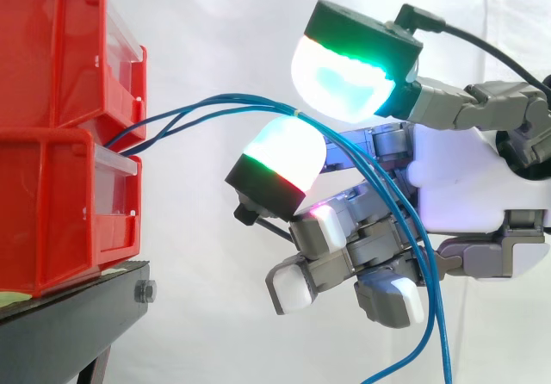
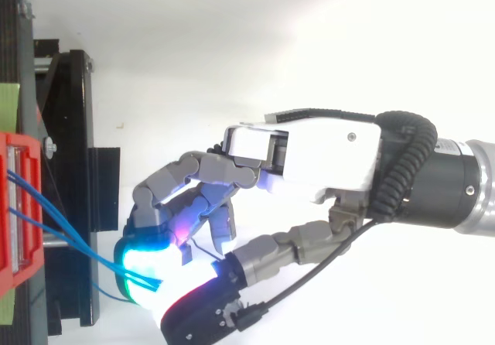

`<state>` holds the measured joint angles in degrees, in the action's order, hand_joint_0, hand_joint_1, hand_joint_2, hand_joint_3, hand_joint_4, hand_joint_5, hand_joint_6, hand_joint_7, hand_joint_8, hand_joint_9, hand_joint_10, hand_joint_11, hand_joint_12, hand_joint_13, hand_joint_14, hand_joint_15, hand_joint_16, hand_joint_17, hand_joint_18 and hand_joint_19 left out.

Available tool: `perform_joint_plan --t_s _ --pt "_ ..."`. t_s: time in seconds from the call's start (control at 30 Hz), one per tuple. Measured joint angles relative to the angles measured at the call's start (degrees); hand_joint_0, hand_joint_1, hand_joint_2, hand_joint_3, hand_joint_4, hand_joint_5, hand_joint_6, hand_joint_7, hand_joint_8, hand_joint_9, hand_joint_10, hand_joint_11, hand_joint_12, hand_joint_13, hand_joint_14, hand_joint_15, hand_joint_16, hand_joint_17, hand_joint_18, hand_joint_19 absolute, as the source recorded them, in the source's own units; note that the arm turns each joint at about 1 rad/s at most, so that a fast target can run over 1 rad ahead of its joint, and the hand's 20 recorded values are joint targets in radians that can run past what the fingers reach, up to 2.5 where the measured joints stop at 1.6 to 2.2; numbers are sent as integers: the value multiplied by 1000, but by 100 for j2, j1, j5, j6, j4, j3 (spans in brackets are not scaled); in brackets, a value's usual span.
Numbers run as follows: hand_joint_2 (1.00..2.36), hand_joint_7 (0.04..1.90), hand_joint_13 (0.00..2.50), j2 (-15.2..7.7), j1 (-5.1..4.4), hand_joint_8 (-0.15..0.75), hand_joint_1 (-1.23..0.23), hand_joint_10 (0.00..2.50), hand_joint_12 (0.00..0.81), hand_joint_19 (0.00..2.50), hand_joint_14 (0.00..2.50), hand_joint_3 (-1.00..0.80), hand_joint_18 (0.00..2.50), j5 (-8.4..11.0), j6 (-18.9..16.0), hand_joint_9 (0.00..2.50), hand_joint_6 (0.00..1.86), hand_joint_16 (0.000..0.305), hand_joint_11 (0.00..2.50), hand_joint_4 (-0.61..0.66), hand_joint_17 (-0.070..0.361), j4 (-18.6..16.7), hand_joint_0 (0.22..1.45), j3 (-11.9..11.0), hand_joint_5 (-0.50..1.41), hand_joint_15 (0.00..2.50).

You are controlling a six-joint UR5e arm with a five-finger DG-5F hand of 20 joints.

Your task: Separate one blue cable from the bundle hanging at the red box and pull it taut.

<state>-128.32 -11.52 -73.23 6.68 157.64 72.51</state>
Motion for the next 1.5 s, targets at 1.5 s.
perform_joint_plan --t_s 1.5 --pt "1000 1178 848 0 0 344 -672 25 415 851 23 -500 1063 -12 -6 1051 857 47 987 129 106 11 607 0 -152 737"
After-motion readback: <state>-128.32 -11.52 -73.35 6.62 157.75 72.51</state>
